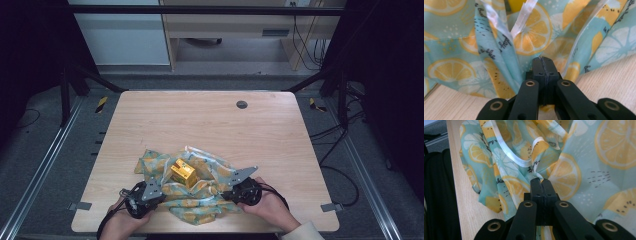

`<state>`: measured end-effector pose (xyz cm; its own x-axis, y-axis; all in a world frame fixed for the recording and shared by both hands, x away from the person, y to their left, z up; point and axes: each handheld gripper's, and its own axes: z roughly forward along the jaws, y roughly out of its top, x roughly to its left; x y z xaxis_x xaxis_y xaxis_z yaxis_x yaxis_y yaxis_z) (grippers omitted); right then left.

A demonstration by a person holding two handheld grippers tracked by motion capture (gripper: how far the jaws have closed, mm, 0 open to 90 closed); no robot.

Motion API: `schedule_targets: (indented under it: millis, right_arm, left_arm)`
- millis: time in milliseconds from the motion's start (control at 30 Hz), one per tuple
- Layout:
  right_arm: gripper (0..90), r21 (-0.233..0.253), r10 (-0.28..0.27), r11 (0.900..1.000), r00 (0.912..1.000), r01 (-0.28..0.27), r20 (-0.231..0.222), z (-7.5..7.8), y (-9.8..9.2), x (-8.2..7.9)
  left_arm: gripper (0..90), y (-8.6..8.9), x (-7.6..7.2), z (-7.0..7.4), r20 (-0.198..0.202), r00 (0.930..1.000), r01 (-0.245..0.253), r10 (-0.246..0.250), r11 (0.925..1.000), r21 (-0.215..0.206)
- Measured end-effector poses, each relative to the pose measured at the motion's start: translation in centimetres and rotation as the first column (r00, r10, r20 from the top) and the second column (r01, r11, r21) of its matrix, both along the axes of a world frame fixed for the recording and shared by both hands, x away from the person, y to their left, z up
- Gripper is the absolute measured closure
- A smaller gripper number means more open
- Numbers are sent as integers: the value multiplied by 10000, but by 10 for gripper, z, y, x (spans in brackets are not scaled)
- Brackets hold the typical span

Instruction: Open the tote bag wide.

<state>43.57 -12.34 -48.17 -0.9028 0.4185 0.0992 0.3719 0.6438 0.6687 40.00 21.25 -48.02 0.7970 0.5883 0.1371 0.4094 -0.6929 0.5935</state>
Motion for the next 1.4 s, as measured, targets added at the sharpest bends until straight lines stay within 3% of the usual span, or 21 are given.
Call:
schedule_targets:
  millis: [133, 200, 300, 400, 533, 633, 733, 800, 867, 933, 967, 1067, 1200, 1267, 1300, 1400]
  right_arm:
    - [892, -73, -49, 10000, 9999, 50, 94, -1, -3, -2]
    - [786, 30, -57, 10000, 9997, 56, 236, 1, -3, -4]
    - [575, 346, -427, 9986, 9973, 407, 601, 11, -7, -8]
    - [458, 919, -791, 9934, 9911, 693, 1068, 26, -15, -11]
    - [347, 1466, -1375, 9825, 9783, 1148, 1548, 45, -27, -11]
    - [285, 1963, -1927, 9679, 9645, 1567, 1803, 57, -40, -8]
    - [239, 2261, -2458, 9532, 9501, 2009, 1921, 63, -52, -2]
    - [211, 2381, -2912, 9403, 9371, 2433, 1924, 64, -60, 2]
    - [186, 2482, -3378, 9253, 9208, 2868, 1952, 64, -69, 6]
    - [160, 2577, -3906, 9049, 9014, 3387, 1869, 62, -78, 12]
    - [149, 2641, -4156, 8937, 8911, 3628, 1824, 60, -82, 14]
    - [121, 2673, -4951, 8557, 8513, 4432, 1737, 56, -97, 22]
    - [101, 2697, -5641, 8143, 8103, 5140, 1587, 50, -113, 29]
    - [88, 2617, -5897, 7985, 7917, 5421, 1594, 47, -120, 32]
    - [85, 2598, -6085, 7849, 7791, 5626, 1512, 45, -123, 34]
    - [76, 2597, -6446, 7569, 7508, 5998, 1445, 40, -133, 38]
  left_arm:
    - [900, 2, -2, 1, 23, 10000, -42, 42, 10000, -8]
    - [882, 3, -4, 3, 315, 9995, -39, 44, 9999, -156]
    - [744, 4, -9, 13, 880, 9961, -8, 91, 9955, -944]
    - [566, 6, -14, 25, 1446, 9893, 84, 189, 9826, -1858]
    - [415, 11, -15, 38, 1842, 9813, 53, 567, 9474, -3201]
    - [319, 16, -14, 43, 1981, 9753, -142, 978, 9226, -3855]
    - [249, 23, -10, 46, 1976, 9689, -556, 1492, 9087, -4138]
    - [204, 29, -5, 46, 1873, 9606, -1086, 2053, 8977, -4271]
    - [181, 38, 3, 43, 1526, 9529, -1763, 2620, 8883, -4241]
    - [157, 46, 10, 40, 1403, 9447, -2165, 2964, 8850, -4121]
    - [156, 51, 14, 38, 1368, 9368, -2446, 3221, 8821, -4025]
    - [148, 66, 26, 34, 1198, 9079, -3241, 4017, 8539, -4072]
    - [145, 81, 36, 29, 1296, 8802, -3850, 4566, 8465, -3677]
    - [141, 88, 40, 26, 1215, 8671, -4132, 4830, 8339, -3660]
    - [137, 91, 41, 25, 1187, 8595, -4270, 4971, 8261, -3678]
    - [134, 101, 46, 23, 1284, 8452, -4555, 5187, 8250, -3343]
